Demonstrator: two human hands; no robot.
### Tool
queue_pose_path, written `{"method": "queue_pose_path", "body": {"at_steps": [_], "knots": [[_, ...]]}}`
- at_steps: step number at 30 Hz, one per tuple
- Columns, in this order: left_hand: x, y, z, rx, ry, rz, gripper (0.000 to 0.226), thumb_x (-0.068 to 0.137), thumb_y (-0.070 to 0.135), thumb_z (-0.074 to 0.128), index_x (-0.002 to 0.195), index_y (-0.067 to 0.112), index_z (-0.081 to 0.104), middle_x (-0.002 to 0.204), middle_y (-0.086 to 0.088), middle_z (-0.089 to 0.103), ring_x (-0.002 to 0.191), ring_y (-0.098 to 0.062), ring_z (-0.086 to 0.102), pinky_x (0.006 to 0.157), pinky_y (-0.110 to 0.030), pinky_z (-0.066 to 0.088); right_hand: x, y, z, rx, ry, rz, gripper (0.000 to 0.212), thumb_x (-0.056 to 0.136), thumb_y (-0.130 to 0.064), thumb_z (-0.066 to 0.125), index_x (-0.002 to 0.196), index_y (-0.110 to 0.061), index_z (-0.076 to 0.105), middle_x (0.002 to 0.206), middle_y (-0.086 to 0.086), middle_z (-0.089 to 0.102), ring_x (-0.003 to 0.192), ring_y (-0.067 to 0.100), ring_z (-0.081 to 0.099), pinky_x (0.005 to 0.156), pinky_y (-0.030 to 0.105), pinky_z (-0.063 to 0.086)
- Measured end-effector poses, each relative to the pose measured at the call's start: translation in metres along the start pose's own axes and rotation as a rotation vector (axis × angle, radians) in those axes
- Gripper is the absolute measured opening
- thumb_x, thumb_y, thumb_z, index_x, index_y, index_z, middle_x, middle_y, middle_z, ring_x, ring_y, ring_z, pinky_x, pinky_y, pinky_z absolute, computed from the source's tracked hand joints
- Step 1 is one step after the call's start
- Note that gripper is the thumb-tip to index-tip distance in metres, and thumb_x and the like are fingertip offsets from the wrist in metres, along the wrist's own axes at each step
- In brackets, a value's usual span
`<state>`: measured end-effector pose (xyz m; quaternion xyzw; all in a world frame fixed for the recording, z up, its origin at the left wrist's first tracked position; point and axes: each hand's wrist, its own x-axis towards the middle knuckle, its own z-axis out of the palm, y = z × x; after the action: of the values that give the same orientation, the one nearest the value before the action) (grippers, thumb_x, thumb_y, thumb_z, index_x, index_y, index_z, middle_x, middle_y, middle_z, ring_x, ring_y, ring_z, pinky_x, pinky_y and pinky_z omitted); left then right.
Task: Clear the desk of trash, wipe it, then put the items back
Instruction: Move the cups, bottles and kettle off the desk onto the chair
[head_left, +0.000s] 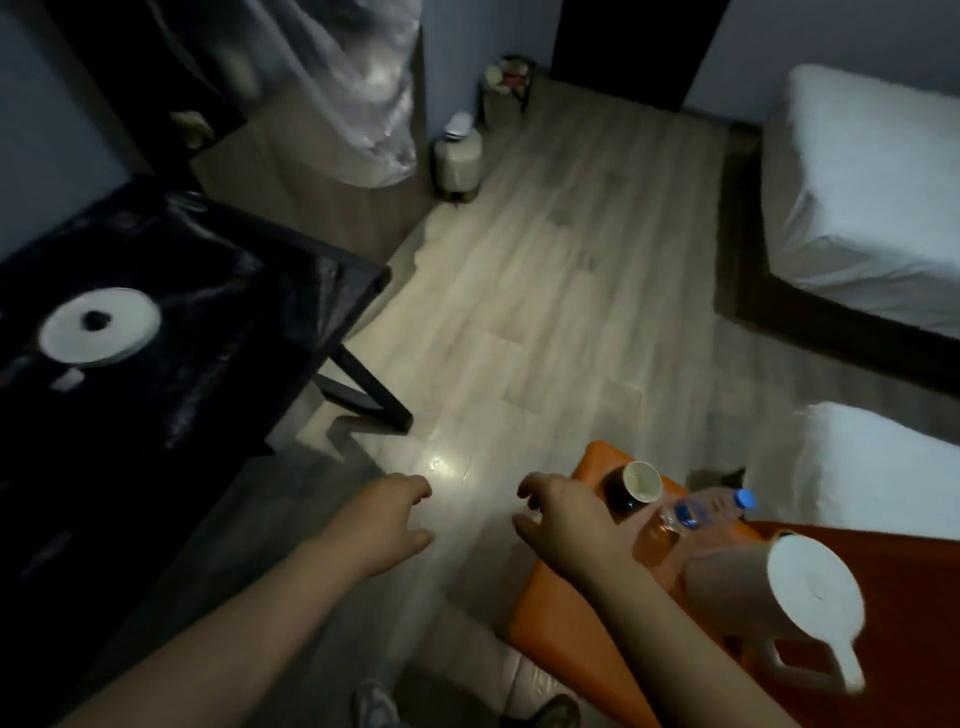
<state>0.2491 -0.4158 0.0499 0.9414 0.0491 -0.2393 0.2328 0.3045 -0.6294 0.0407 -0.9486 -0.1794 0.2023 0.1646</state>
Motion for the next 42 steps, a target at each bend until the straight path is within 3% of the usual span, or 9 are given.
{"method": "queue_pose_path", "body": {"at_steps": [11, 15, 18, 20, 26, 36, 42], "knots": [[-0.107, -0.177, -0.07, -0.136, 0.216, -0.281, 0.044, 0.085, 0.042, 0.065, 0.123, 0.023, 0.056, 0.119, 0.003, 0.058, 0.108, -0.012, 0.056, 0.09, -0.024, 0.045, 0.071, -0.217, 0.027, -0.095, -0.009, -0.336, 0.031, 0.089, -0.035, 0.059, 0.119, -0.025, 0.059, 0.112, -0.005, 0.063, 0.101, 0.014, 0.059, 0.079, 0.025, 0.043], [-0.129, -0.214, -0.08, -0.259, 0.277, -0.367, 0.044, 0.086, 0.043, 0.066, 0.125, 0.026, 0.055, 0.12, 0.007, 0.056, 0.107, -0.008, 0.055, 0.09, -0.025, 0.048, 0.093, -0.269, 0.027, -0.124, -0.018, -0.461, 0.027, 0.088, -0.03, 0.059, 0.113, -0.021, 0.061, 0.099, -0.004, 0.061, 0.095, 0.017, 0.059, 0.068, 0.024, 0.038], [-0.135, -0.233, -0.089, -0.32, 0.349, -0.413, 0.042, 0.086, 0.04, 0.066, 0.123, 0.026, 0.055, 0.118, 0.009, 0.056, 0.105, -0.006, 0.053, 0.089, -0.022, 0.048, 0.115, -0.298, 0.03, -0.146, -0.028, -0.55, 0.023, 0.086, -0.027, 0.058, 0.105, -0.017, 0.061, 0.091, -0.002, 0.058, 0.086, 0.019, 0.057, 0.061, 0.023, 0.04], [-0.135, -0.246, -0.096, -0.347, 0.397, -0.445, 0.04, 0.085, 0.039, 0.067, 0.122, 0.025, 0.057, 0.115, 0.01, 0.057, 0.103, -0.005, 0.054, 0.088, -0.022, 0.048, 0.13, -0.314, 0.031, -0.156, -0.052, -0.577, 0.024, 0.087, -0.03, 0.059, 0.106, -0.015, 0.061, 0.098, 0.002, 0.061, 0.087, 0.02, 0.059, 0.072, 0.032, 0.051], [-0.121, -0.279, -0.121, -0.399, 0.47, -0.555, 0.042, 0.086, 0.039, 0.067, 0.124, 0.025, 0.056, 0.118, 0.009, 0.058, 0.106, -0.007, 0.055, 0.092, -0.026, 0.049, 0.187, -0.362, 0.03, -0.175, -0.099, -0.678, 0.029, 0.088, -0.03, 0.059, 0.111, -0.013, 0.06, 0.105, 0.006, 0.063, 0.095, 0.022, 0.061, 0.082, 0.041, 0.053], [-0.071, -0.315, -0.157, -0.576, 0.555, -0.752, 0.039, 0.086, 0.037, 0.067, 0.121, 0.026, 0.057, 0.115, 0.011, 0.058, 0.103, -0.005, 0.055, 0.09, -0.022, 0.048, 0.303, -0.432, 0.027, -0.226, -0.23, -0.788, 0.022, 0.084, -0.026, 0.061, 0.103, -0.015, 0.061, 0.099, 0.004, 0.065, 0.089, 0.021, 0.061, 0.07, 0.031, 0.049], [-0.05, -0.333, -0.162, -0.686, 0.571, -0.836, 0.037, 0.086, 0.037, 0.067, 0.12, 0.027, 0.057, 0.115, 0.011, 0.057, 0.103, -0.004, 0.055, 0.091, -0.024, 0.05, 0.363, -0.456, 0.051, -0.228, -0.324, -0.777, 0.046, 0.081, -0.03, 0.067, 0.124, -0.015, 0.057, 0.122, 0.007, 0.058, 0.105, 0.023, 0.059, 0.082, 0.03, 0.047]]}}
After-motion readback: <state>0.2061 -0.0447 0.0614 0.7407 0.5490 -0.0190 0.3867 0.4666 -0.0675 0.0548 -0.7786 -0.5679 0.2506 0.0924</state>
